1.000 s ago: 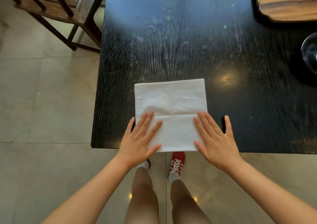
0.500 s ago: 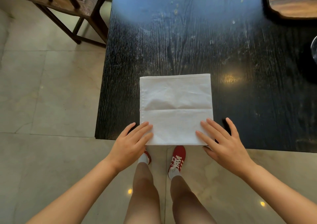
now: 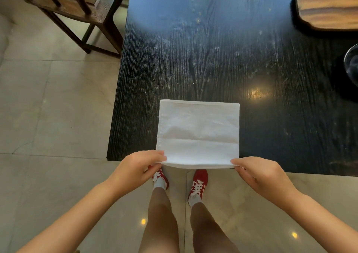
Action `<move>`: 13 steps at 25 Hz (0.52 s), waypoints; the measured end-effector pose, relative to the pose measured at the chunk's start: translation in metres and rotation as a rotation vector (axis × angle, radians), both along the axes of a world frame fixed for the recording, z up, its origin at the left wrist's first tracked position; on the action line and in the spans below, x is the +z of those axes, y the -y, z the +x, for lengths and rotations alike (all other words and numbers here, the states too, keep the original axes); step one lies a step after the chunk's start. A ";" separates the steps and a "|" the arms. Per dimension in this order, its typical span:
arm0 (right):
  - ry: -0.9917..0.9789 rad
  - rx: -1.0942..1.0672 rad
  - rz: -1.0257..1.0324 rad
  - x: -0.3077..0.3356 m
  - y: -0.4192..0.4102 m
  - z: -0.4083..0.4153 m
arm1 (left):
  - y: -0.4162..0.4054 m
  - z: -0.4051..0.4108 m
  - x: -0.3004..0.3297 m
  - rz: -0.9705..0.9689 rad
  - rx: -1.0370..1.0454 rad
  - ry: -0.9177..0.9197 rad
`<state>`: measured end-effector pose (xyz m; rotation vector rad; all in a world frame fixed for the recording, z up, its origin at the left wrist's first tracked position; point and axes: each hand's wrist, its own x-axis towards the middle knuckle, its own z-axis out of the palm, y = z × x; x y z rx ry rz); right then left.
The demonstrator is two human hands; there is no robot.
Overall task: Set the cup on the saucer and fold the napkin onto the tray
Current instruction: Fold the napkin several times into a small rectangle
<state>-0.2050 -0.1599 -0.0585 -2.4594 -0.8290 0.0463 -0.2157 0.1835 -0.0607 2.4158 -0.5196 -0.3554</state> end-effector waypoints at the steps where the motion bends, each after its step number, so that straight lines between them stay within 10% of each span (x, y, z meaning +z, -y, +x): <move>1: -0.048 -0.051 0.032 0.006 -0.003 0.002 | -0.001 0.005 0.008 -0.041 0.032 -0.059; 13: -0.246 -0.581 0.270 0.028 -0.019 0.074 | 0.020 0.094 0.027 -0.176 0.381 0.093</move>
